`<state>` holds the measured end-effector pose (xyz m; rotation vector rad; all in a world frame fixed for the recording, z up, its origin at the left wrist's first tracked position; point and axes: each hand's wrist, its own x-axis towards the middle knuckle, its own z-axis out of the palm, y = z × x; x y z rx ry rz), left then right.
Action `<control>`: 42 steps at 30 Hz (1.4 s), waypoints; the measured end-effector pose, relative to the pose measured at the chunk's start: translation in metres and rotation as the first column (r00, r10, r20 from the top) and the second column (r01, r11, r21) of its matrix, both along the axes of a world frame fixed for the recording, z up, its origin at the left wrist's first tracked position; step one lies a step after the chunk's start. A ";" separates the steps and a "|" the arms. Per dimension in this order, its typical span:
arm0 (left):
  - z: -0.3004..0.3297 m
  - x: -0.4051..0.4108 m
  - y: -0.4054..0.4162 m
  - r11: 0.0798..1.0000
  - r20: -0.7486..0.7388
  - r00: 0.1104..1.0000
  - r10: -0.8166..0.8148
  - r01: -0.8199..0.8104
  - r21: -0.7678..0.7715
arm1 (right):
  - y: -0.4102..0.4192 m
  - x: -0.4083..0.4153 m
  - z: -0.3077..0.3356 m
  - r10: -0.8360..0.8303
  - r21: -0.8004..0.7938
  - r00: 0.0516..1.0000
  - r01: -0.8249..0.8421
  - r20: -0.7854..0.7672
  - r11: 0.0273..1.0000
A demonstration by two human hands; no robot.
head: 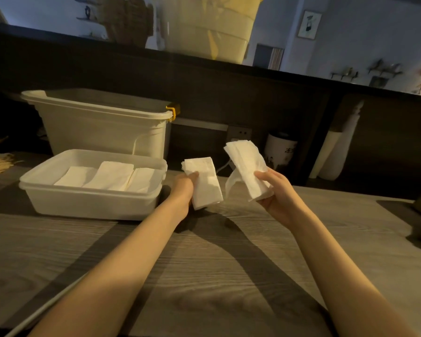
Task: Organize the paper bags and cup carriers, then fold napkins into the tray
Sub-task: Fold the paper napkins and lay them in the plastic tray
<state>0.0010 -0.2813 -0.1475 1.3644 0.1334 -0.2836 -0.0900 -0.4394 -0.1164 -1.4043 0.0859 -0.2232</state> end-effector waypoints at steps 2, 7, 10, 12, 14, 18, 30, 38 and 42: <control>0.002 0.001 0.000 0.998 0.005 0.999 -0.051 0.051 -0.026 | 0.000 -0.002 -0.002 0.041 0.115 0.999 -0.039 -0.014 0.993; 0.005 -0.001 -0.007 0.986 0.041 0.985 -0.166 0.166 0.002 | -0.007 -0.008 -0.005 0.362 0.226 0.931 -0.364 0.053 0.903; 0.012 -0.008 -0.009 0.945 0.015 0.970 -0.242 0.232 0.232 | -0.010 -0.006 -0.008 0.401 0.149 0.916 -0.398 0.011 0.905; 0.012 -0.011 -0.009 0.912 0.058 0.933 -0.354 0.331 0.241 | -0.008 -0.005 -0.008 0.320 0.056 0.946 -0.318 -0.052 0.947; 0.009 -0.017 -0.006 0.886 0.077 0.887 -0.455 0.443 0.135 | -0.007 -0.006 -0.008 0.231 0.012 0.970 -0.231 -0.075 0.973; 0.010 -0.024 0.002 0.811 0.049 0.811 -0.583 0.576 0.100 | -0.012 -0.005 -0.008 0.100 -0.018 0.989 -0.103 -0.112 0.995; 0.005 -0.017 0.001 0.852 0.121 0.845 -0.520 0.503 0.147 | -0.018 0.001 -0.011 -0.046 -0.111 0.995 0.036 -0.092 0.993; 0.002 -0.008 0.000 0.965 0.160 0.951 -0.263 0.256 0.063 | -0.028 0.003 -0.013 -0.486 -0.238 0.869 0.492 0.090 0.837; 0.001 -0.007 -0.004 0.976 0.204 0.956 -0.212 0.218 -0.007 | -0.017 0.003 -0.014 -0.384 -0.399 0.923 0.352 0.000 0.847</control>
